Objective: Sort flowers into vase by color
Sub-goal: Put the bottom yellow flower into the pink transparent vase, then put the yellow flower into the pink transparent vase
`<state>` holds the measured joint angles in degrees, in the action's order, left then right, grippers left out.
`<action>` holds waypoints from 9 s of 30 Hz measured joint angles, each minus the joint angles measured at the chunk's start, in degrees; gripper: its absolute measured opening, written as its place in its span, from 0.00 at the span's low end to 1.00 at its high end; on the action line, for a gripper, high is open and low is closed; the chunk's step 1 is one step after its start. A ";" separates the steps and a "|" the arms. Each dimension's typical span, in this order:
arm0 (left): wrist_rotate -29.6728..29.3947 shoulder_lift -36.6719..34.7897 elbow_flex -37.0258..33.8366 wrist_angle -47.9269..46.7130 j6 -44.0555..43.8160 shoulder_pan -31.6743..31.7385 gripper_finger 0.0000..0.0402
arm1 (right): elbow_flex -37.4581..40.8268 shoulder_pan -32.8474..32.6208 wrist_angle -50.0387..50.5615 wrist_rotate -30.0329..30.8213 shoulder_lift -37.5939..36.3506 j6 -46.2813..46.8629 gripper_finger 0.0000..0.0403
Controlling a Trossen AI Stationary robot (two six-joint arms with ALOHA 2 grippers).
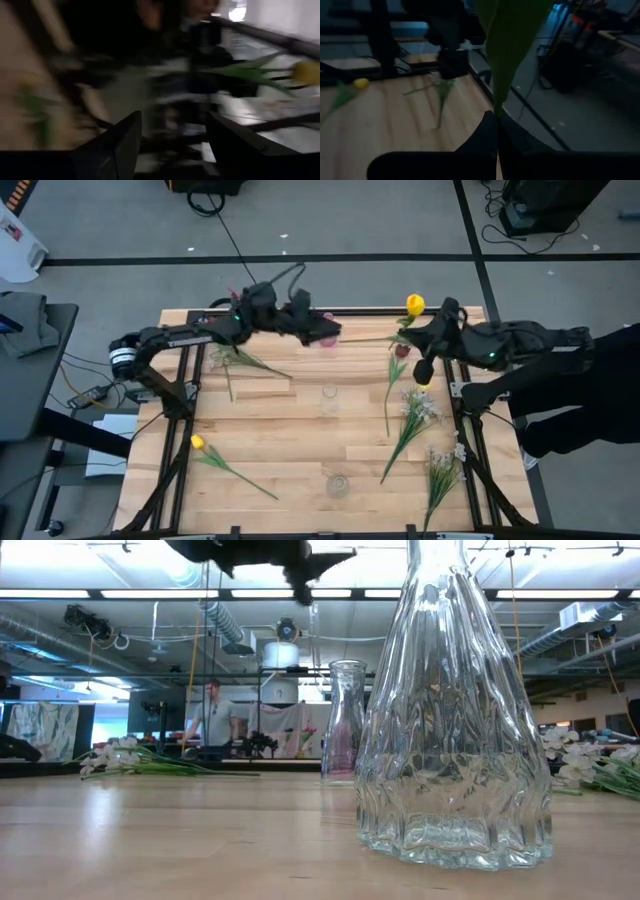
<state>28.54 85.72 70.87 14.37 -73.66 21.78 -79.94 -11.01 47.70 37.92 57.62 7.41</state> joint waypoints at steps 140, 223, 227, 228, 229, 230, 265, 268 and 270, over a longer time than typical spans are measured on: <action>-42.14 -22.45 -0.02 -56.23 46.65 -12.90 0.56 | 18.32 49.29 -56.88 -56.00 26.65 -5.35 0.02; -43.06 -22.45 -0.04 -56.04 46.28 -12.79 0.56 | 17.31 45.38 -66.20 -50.96 30.60 -11.60 0.81; -43.21 -22.46 -0.04 -56.26 46.30 -12.79 0.56 | 17.32 45.54 -66.41 -50.91 29.88 -12.31 0.81; -43.21 -22.47 -0.04 -56.27 46.33 -12.79 0.56 | 17.31 45.69 -66.55 -51.34 29.82 -12.18 0.81; -43.21 -22.47 -0.04 -56.30 46.33 -12.79 0.56 | 17.31 45.77 -66.48 -51.50 29.66 -11.68 0.81; -43.32 -22.46 -0.04 -56.30 46.33 -12.79 0.56 | 17.36 45.81 -66.32 -51.35 29.50 -11.49 0.81; -38.87 -21.88 -0.04 -74.25 -4.77 -20.13 0.56 | 7.37 48.29 -64.86 -55.29 14.91 -15.82 0.81; -38.88 -20.34 -0.07 -81.78 -15.41 -26.02 0.56 | 7.04 49.47 -61.09 -53.65 11.94 -16.90 0.81; -38.78 -19.09 -0.07 -83.15 -22.78 -30.22 0.55 | 7.04 50.26 -57.91 -52.12 10.39 -17.06 0.81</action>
<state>-10.25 66.63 70.81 -68.78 -96.44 -8.44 -72.90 39.25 -10.20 -14.20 68.01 -9.65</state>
